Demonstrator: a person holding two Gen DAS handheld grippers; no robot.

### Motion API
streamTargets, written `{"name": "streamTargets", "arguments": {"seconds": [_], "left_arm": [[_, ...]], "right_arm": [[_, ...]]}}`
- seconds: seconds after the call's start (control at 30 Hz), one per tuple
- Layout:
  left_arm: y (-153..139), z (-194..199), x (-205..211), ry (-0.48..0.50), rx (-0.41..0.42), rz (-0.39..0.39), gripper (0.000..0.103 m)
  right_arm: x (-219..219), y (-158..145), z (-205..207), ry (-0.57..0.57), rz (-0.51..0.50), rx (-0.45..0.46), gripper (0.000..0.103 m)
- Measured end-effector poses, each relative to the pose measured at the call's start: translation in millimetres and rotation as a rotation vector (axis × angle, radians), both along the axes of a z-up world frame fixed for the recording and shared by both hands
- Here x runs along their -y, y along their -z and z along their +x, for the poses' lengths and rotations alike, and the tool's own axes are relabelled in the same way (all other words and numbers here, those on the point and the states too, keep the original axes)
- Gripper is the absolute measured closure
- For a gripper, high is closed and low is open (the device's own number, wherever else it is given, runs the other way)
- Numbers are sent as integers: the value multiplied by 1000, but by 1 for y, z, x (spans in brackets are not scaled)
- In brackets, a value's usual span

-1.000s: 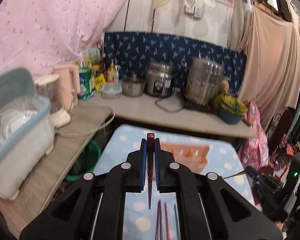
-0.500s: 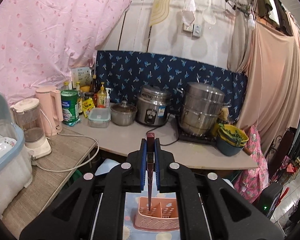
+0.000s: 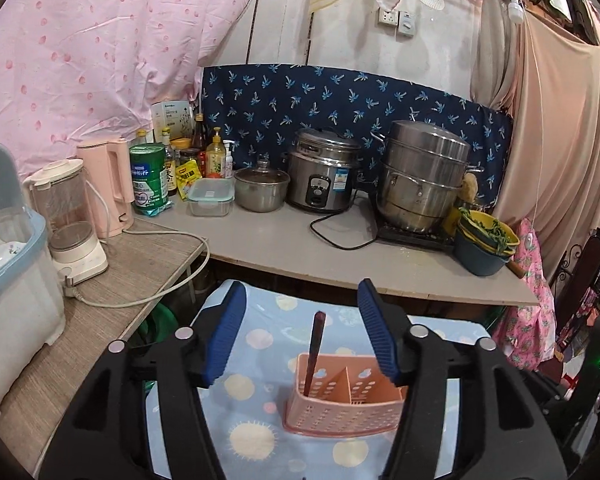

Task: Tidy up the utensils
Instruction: 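Carry the chopstick into the pink basket with the left tool while the right tool drops the spoon in, then move both tools back over the remaining chopsticks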

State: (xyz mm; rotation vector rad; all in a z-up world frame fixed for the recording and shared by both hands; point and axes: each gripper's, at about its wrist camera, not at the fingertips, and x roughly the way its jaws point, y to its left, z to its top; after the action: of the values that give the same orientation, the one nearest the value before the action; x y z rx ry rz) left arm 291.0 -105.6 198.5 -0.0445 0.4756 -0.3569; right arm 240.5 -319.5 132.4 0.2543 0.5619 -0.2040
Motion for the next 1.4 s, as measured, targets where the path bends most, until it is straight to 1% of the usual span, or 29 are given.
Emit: {"name": "streamTargets", "arguments": {"seconds": [0.17,0.27,0.4,0.53,0.6,0.9,1.0,1.2,1.4], "left_arm": [[10,-24,-7,-21,-22,64,43],[24,-45,-13,-38,-40,120,43],[46,-69,-24,-51,-84,174,43],[66,-90,-36,-54,-143,200,43],[76,-102,-39,-54,-157,215,43],[109,-141,-60,-62,-222,229,43],[123,-153,-67,-56,-259,228,43],[154,-173,-79,-61,-313,252,43],[175,-187,-85,-54,-348,271,43]], "right_arm": [[-13,-5,-27,-15,8,4,72],[-25,-4,-49,-25,2,0,67],[-40,3,-79,-30,-13,-14,65],[-53,12,-105,-33,-8,-34,65],[-59,16,-118,-29,-11,-39,65],[-85,41,-166,-26,-22,-85,65],[-91,53,-178,-15,-34,-107,65],[-93,78,-198,-1,-1,-155,65],[-96,104,-214,15,1,-206,65]]}}
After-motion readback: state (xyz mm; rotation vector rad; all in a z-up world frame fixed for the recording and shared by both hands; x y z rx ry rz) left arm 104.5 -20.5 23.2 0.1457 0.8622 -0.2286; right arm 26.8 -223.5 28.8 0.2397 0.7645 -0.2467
